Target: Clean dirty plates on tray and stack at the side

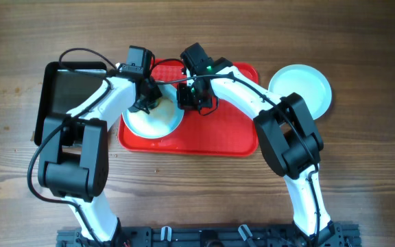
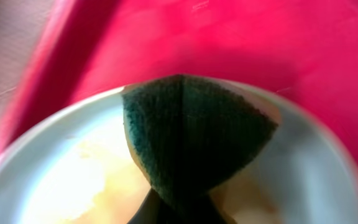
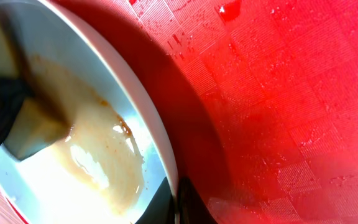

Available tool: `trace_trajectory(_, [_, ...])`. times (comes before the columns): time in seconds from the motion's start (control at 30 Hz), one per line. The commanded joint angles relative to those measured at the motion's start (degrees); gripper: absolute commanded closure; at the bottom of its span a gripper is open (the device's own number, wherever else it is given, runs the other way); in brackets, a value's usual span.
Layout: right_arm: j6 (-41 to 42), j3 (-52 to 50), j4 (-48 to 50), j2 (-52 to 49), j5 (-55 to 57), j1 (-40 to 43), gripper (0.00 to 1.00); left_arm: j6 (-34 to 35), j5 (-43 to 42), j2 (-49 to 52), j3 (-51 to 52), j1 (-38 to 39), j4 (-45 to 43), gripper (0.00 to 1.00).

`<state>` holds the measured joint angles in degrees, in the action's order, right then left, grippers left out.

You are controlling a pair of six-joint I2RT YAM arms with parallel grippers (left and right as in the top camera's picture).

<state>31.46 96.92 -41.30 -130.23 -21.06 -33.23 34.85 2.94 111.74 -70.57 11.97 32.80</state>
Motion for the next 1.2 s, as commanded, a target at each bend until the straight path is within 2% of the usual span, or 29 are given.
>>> trace_trajectory(0.0, [0.20, 0.09, -0.94, -1.46, 1.66, 0.57, 0.96, 0.55, 9.42, 2.34, -0.79, -1.20, 8.96, 0.96])
trace_trajectory(0.07, [0.20, 0.09, -0.94, -1.46, 1.66, 0.57, 0.96, -1.70, 5.25, 2.32, -1.49, -1.20, 13.09, 0.96])
trace_trajectory(0.17, [0.20, 0.09, -0.92, -1.46, 1.66, 0.57, 0.96, -9.99, -6.29, 2.32, -1.53, -1.20, 16.20, 0.96])
trace_trajectory(0.23, [0.20, 0.09, -0.92, -1.46, 1.66, 0.57, 0.96, -12.83, -12.66, 2.32, -1.53, -1.20, 18.53, 0.96])
trace_trajectory(0.27, [0.17, 0.09, -0.92, -1.46, 1.66, 0.57, 0.96, -17.25, -22.27, 2.32, -1.51, -1.20, 20.24, 0.96])
trace_trajectory(0.3, [0.20, 0.09, -0.92, -1.46, 1.66, 0.57, 0.96, -18.95, -26.08, 2.32, -1.51, -1.20, 20.24, 0.96])
trace_trajectory(0.37, [0.20, 0.09, -0.90, -1.46, 1.66, 0.57, 0.96, -20.90, -32.89, 2.32, -1.51, -1.20, 19.71, 0.96])
trace_trajectory(0.43, [0.20, 0.09, -0.90, -1.46, 1.66, 0.57, 0.96, -20.96, -35.10, 2.32, -1.51, -1.20, 18.38, 0.96])
trace_trajectory(0.63, [0.17, 0.09, -0.92, -1.46, 1.66, 0.57, 0.96, -20.04, -33.11, 2.34, -1.51, -1.20, 7.93, 0.96])
trace_trajectory(0.73, [0.15, 0.09, -0.94, -1.46, 1.66, 0.57, 0.96, -15.89, -25.11, 2.38, -1.51, -1.20, 3.13, 0.96])
trace_trajectory(0.77, [0.15, 0.09, -0.92, -1.46, 1.66, 0.57, 0.96, -13.07, -20.09, 2.38, -1.51, -1.20, 2.01, 0.96])
trace_trajectory(0.83, [0.13, 0.09, -0.66, -1.46, 1.68, 0.57, 0.96, -6.08, -10.05, 2.38, -1.51, -1.20, 1.64, 0.96])
trace_trajectory(0.9, [0.00, 0.09, 0.20, -1.46, 1.70, 0.59, 0.96, -1.86, -5.33, 2.38, -1.51, -1.20, 2.45, 0.96])
trace_trajectory(1.07, [-3.39, 0.09, 6.29, -1.46, 1.66, 1.22, 0.96, 4.17, -3.89, 2.40, -1.42, -1.20, 5.88, 0.96])
trace_trajectory(1.17, [-9.49, 0.09, 12.07, -1.46, 1.49, 1.27, 0.80, 6.36, -3.91, 2.40, -1.38, -1.20, 8.46, 0.96])
